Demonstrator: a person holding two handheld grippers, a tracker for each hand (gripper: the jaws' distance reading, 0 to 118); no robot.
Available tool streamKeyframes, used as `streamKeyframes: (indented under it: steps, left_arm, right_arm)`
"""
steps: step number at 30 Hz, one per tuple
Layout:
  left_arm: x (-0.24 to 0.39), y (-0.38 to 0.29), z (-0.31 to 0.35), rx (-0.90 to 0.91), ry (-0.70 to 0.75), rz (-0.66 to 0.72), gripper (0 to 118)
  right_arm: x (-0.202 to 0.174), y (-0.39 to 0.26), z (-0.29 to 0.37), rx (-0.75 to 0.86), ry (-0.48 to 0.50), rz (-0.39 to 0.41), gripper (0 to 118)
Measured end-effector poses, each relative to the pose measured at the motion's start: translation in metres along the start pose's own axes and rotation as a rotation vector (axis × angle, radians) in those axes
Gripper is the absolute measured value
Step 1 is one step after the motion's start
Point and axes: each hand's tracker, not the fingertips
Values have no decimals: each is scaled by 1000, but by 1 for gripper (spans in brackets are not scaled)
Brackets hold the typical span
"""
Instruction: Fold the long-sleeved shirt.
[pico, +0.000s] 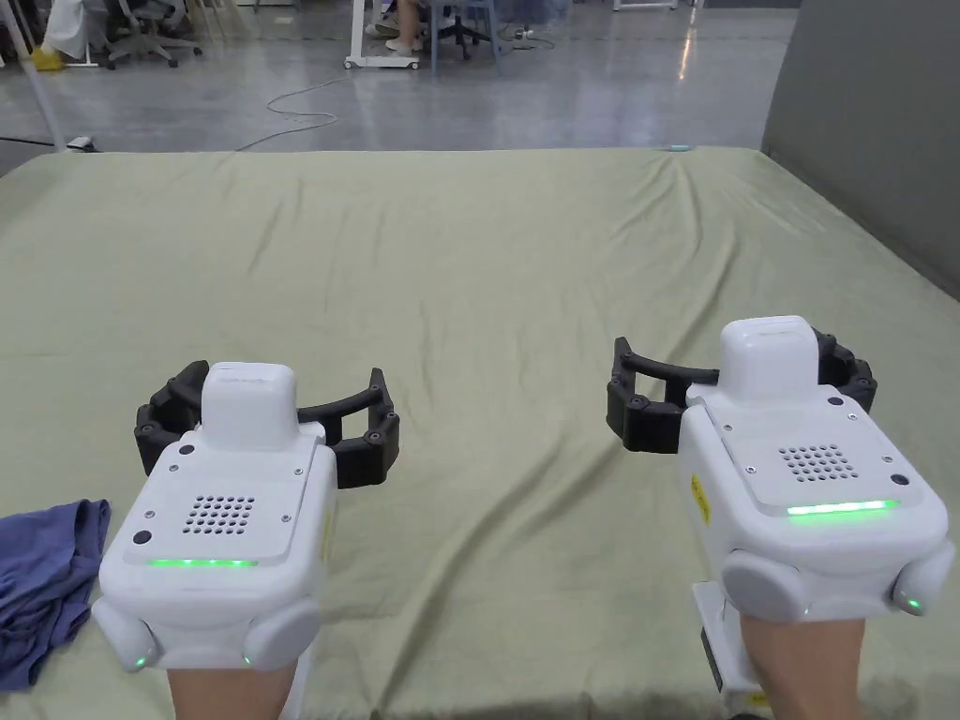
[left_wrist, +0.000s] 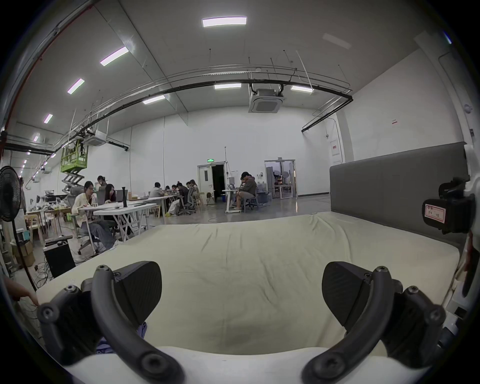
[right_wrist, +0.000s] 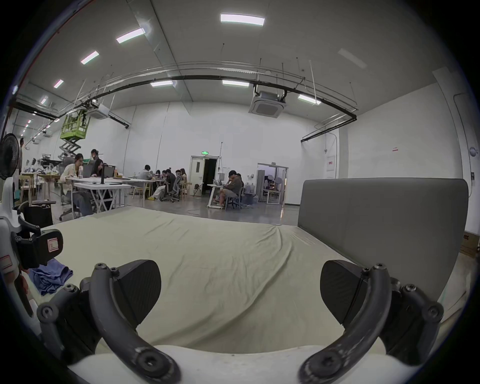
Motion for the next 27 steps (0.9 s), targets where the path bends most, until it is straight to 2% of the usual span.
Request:
streamKeyframes:
  steps: [15, 17, 20, 24, 27]
  left_arm:
    - [-1, 4, 5, 16, -23, 58, 118]
    - [0, 4, 3, -2, -28, 61, 118]
    - [2, 3, 4, 3, -25, 53, 118]
    - [3, 4, 6, 2, -26, 45, 118]
    - [3, 5, 6, 2, -28, 36, 118]
  right_arm:
    - [3, -5, 2, -9, 3, 4, 118]
    - [2, -5, 2, -16, 22, -14, 118]
    - [-2, -3, 0, -58, -53, -90, 118]
    - [0, -3, 3, -1, 1, -96, 118]
    - [-8, 1, -3, -85, -123, -37, 118]
